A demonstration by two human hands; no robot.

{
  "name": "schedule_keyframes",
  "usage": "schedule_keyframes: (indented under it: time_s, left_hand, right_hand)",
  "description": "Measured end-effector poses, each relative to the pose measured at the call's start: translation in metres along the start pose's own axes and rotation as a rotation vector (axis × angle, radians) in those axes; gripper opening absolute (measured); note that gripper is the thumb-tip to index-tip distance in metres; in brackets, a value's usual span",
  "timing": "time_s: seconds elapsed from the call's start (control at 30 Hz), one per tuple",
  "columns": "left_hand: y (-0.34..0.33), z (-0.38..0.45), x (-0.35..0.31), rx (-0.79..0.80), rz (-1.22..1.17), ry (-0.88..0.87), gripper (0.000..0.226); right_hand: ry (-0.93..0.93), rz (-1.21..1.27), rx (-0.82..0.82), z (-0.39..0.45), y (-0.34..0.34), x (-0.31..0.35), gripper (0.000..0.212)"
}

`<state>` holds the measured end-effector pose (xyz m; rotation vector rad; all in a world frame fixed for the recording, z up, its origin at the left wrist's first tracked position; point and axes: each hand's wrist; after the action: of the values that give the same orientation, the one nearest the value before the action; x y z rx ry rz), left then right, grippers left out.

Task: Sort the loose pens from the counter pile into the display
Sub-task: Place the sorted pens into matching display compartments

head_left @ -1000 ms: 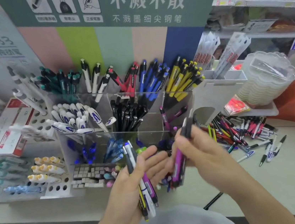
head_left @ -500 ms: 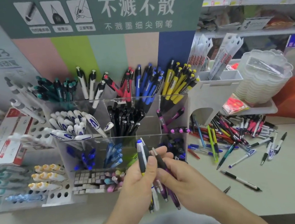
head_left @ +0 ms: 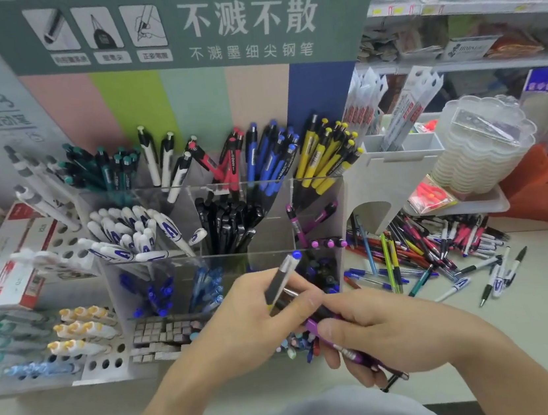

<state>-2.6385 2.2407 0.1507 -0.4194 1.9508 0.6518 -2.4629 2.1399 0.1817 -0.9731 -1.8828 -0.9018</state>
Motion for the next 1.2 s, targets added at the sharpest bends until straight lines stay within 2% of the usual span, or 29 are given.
schedule_keyframes:
  time_s: [0.1,0.2,0.27,0.4,0.57,0.63,0.7,0.77,0.83,0.9,0.93,1.07,1.13,1.2]
  left_hand:
    - [-0.002,0.003,0.002,-0.052,-0.092,0.007,0.018]
    - [-0.008,0.007,0.001,-0.232,-0.325,0.006,0.025]
    - [-0.015,0.010,-0.003,-0.338,-0.418,-0.016,0.030]
    - [-0.035,0.011,-0.011,-0.334,-0.401,-0.083,0.029]
    - [-0.038,0.021,-0.014,-0.398,-0.449,-0.079,0.028]
    - [-0.034,0.026,-0.013,-0.484,-0.438,-0.025,0.024]
    - [-0.030,0.031,-0.010,-0.545,-0.351,0.028,0.007]
    - [-0.031,0.035,-0.009,-0.540,-0.226,0.046,0.007]
    - [-0.033,0.040,-0.008,-0.532,-0.140,0.049,0.009]
    - [-0.035,0.044,-0.010,-0.544,-0.072,0.053,0.029]
    - [-0.036,0.045,-0.011,-0.549,-0.066,0.052,0.036]
    - [-0.033,0.052,-0.014,-0.478,-0.066,0.007,0.031]
    - [-0.033,0.056,-0.013,-0.406,-0.056,-0.003,0.027]
    - [-0.031,0.055,-0.012,-0.352,-0.104,0.005,0.025]
  right_hand:
    - [0.069,0.166,-0.136,-0.004,0.003,-0.010,0.016]
    - [0.100,0.449,-0.471,-0.010,0.007,-0.018,0.036]
    - [0.179,0.542,-0.708,-0.009,0.005,-0.016,0.036]
    - [0.269,0.620,-0.978,0.005,-0.007,-0.013,0.042]
    - [0.332,0.512,-1.109,0.008,-0.004,-0.004,0.024]
    - [0.415,0.288,-1.229,0.005,0.001,-0.004,0.009]
    - [0.487,-0.029,-1.318,0.002,0.012,-0.005,0.008]
    - [0.504,-0.295,-1.293,0.000,0.025,-0.008,0.009]
    - [0.470,-0.484,-1.188,-0.001,0.036,-0.009,0.008]
    - [0.429,-0.614,-1.050,0.002,0.044,-0.008,0.006]
    - [0.392,-0.653,-0.986,0.004,0.046,-0.007,0.006]
    - [0.255,-0.731,-0.820,0.023,0.047,0.002,0.011]
    - [0.239,-0.811,-0.772,0.033,0.044,0.002,0.021]
    - [0.295,-0.734,-0.785,0.035,0.040,-0.004,0.042]
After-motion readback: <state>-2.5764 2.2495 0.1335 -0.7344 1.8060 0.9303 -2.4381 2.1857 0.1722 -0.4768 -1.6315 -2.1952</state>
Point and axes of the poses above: each hand's wrist, its own z-axis towards the middle knuckle, its own y-axis out of the back of the hand, x = y × z, and after that the axes turned 12 degrees about y, right-handed
